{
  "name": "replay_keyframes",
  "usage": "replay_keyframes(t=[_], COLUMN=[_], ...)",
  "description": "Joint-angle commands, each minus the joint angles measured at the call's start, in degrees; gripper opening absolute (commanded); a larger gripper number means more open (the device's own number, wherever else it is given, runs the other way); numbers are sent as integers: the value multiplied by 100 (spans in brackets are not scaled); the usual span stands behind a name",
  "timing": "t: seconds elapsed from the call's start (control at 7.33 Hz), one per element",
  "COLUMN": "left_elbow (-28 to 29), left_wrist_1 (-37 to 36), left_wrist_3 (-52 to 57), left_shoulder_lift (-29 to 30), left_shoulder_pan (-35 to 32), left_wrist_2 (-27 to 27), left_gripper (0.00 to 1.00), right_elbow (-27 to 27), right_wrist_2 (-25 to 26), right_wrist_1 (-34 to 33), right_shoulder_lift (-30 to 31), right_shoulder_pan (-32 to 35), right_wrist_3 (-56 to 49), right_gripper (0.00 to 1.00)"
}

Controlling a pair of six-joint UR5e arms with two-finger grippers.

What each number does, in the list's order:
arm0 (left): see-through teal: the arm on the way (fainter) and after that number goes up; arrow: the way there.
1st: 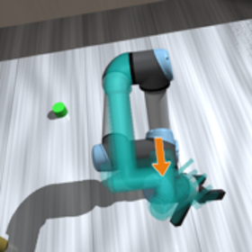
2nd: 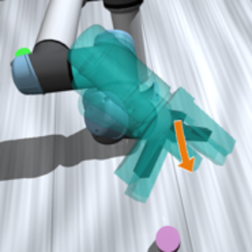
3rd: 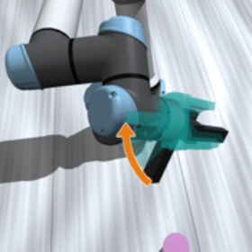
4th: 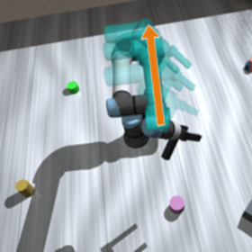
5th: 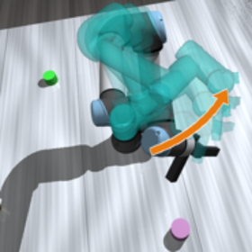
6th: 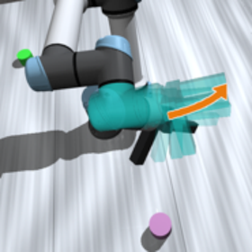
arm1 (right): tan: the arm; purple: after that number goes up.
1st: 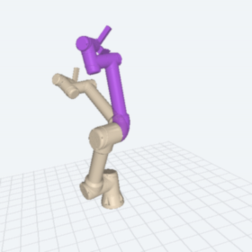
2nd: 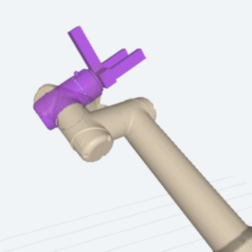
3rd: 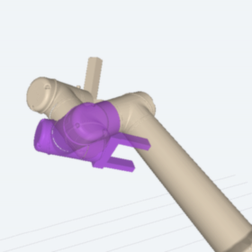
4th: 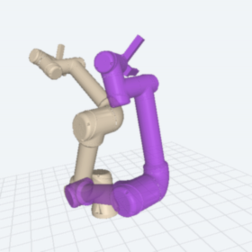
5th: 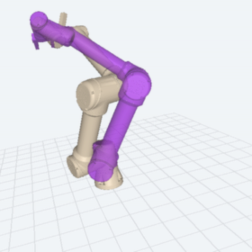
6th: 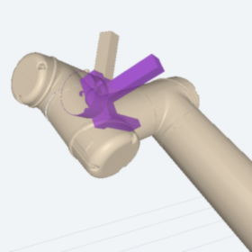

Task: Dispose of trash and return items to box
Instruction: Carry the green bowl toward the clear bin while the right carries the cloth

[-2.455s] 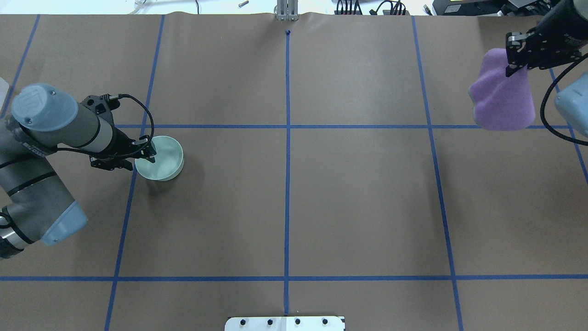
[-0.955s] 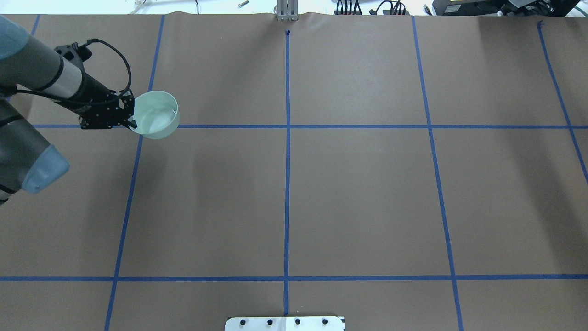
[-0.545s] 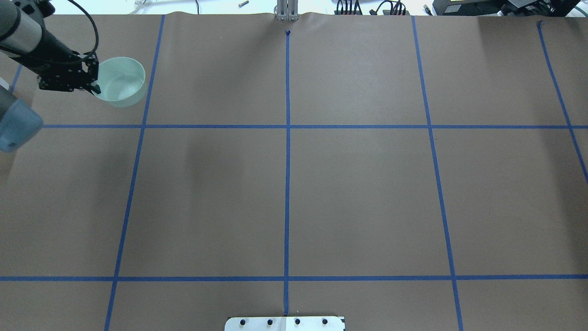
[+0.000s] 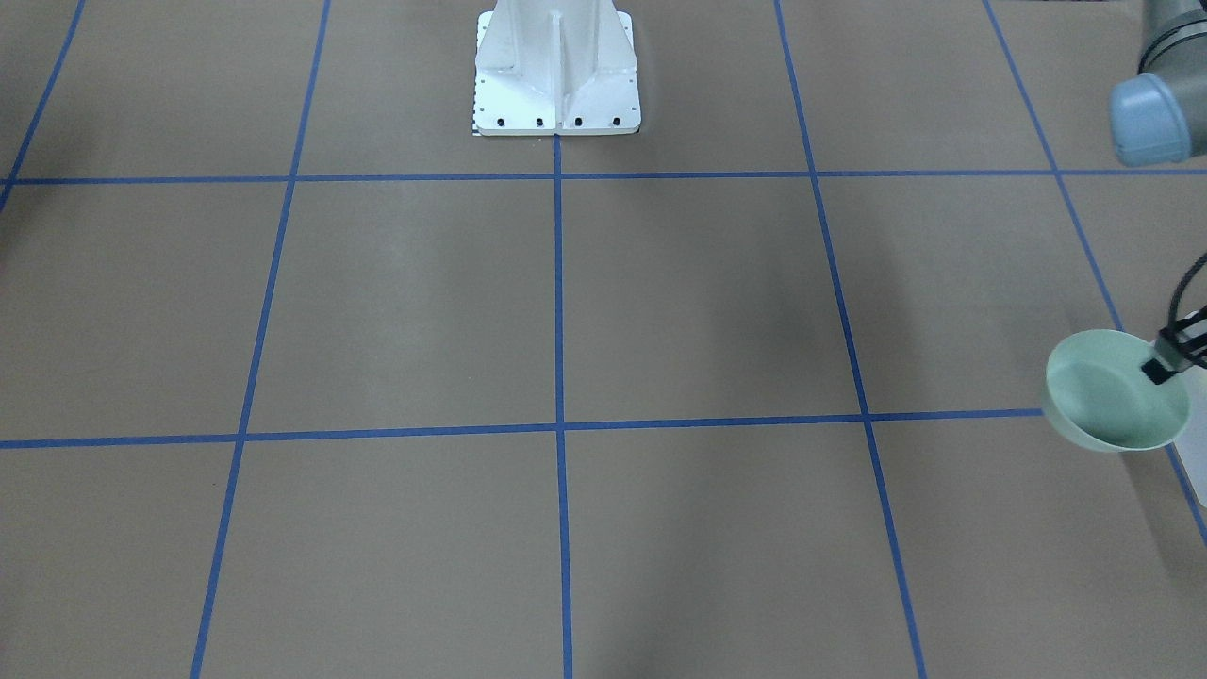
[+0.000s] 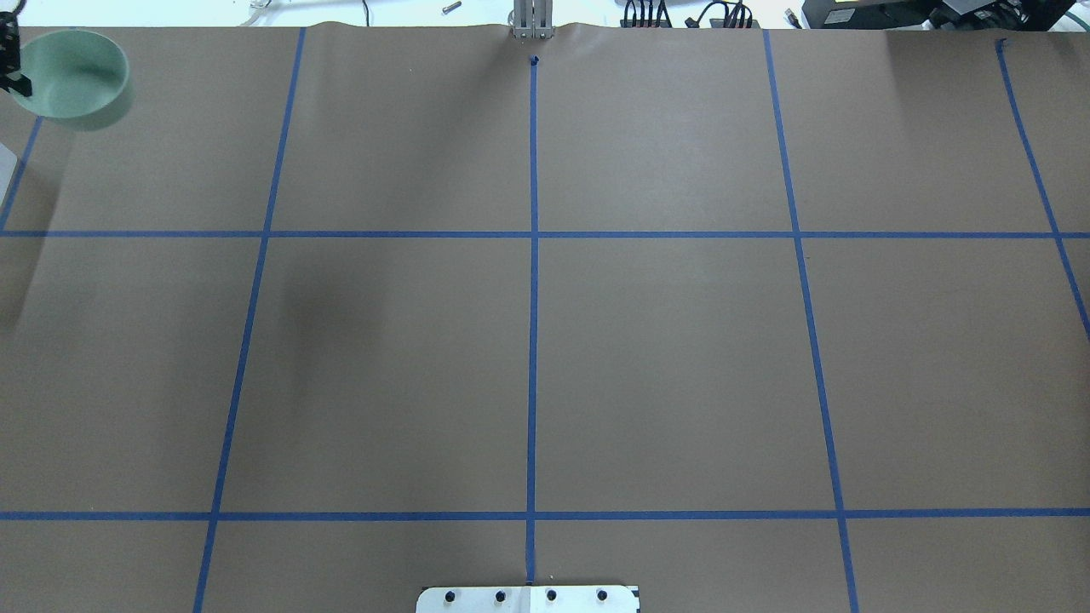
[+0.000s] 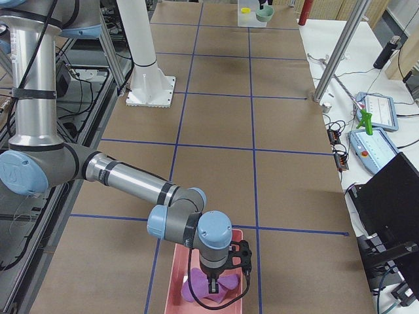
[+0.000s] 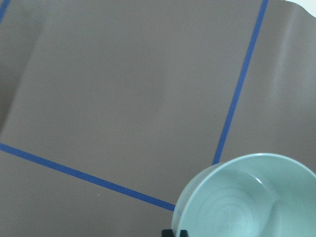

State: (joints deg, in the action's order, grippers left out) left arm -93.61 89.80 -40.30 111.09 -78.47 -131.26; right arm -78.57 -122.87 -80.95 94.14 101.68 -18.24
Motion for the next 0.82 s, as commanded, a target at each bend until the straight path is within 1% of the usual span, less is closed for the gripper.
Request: replay_keyframes(t=[0.0, 0.14, 0.27, 0.41, 0.55, 0.68], left_elbow=[438, 736, 1148, 1596, 2018, 2257], left_wrist_1=[-94, -94, -76, -24, 3, 38], left_wrist_3=[1091, 1704, 2336, 2882, 3314, 3388], left_shoulder_lift=[0, 0, -8, -17, -17, -70], left_shoulder_pan=[-790, -1150, -1493, -1809, -2065, -2137], left_wrist_2=[-461, -488, -506, -488, -488, -488], left_gripper=[0, 0, 0, 0, 0, 0], right_elbow=[-297, -630, -964, -1237, -1440, -1668], right_wrist_2=[-157, -584, -937, -992, -1002, -1010], right_wrist_1=[62, 70, 36, 0, 9, 0], right_shoulder_lift=[52, 69, 87, 87, 70, 69], right_shoulder_pan=[1, 1, -95, -278, -506, -718], right_wrist_3=[135, 1024, 1520, 1603, 2065, 2505], right_gripper=[100, 100, 100, 100, 100, 100])
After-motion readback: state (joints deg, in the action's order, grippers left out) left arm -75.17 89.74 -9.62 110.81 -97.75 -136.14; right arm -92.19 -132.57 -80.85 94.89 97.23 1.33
